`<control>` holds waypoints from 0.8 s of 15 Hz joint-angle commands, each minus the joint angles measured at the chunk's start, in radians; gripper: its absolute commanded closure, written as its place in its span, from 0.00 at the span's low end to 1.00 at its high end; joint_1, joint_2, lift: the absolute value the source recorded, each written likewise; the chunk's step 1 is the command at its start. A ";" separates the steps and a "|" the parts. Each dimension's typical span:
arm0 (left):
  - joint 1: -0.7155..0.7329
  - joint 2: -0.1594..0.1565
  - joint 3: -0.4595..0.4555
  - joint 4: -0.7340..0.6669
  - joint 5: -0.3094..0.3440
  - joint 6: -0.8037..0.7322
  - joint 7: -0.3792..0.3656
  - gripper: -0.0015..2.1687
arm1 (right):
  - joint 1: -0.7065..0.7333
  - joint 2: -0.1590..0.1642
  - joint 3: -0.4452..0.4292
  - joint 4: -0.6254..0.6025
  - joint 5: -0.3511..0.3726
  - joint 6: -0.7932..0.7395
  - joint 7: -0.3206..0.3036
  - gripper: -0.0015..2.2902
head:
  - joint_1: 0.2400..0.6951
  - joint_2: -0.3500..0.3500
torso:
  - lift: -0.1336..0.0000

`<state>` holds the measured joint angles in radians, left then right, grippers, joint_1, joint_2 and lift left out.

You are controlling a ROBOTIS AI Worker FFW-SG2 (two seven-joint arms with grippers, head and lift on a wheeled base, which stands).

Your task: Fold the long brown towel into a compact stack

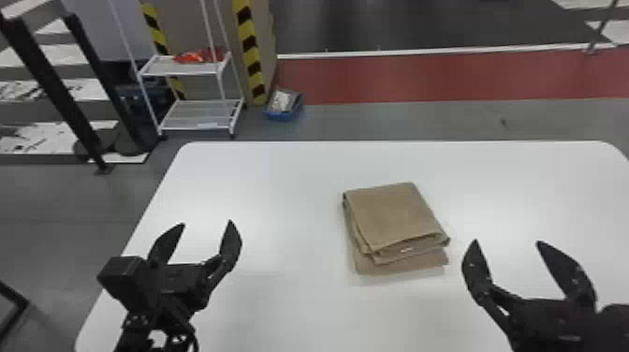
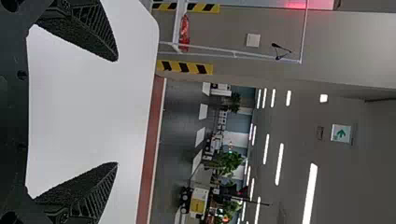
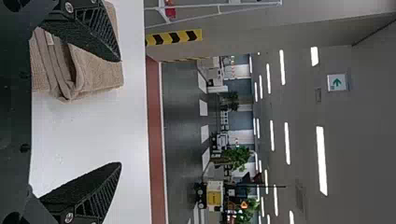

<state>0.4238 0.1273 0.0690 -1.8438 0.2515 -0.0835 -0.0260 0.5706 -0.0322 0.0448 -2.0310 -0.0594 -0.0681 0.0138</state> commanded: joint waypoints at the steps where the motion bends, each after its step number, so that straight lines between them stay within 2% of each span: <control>1: 0.000 0.000 0.000 0.000 0.000 0.000 0.000 0.04 | 0.000 0.000 0.000 0.000 0.000 0.000 0.000 0.04 | 1.00 0.65 | 0.32; 12: 0.001 -0.001 0.000 0.002 0.000 0.000 0.000 0.04 | 0.000 0.000 0.001 0.000 0.000 0.000 0.002 0.04 | 1.00 0.66 | 0.32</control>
<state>0.4249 0.1257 0.0690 -1.8429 0.2515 -0.0835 -0.0260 0.5706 -0.0322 0.0456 -2.0310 -0.0599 -0.0682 0.0142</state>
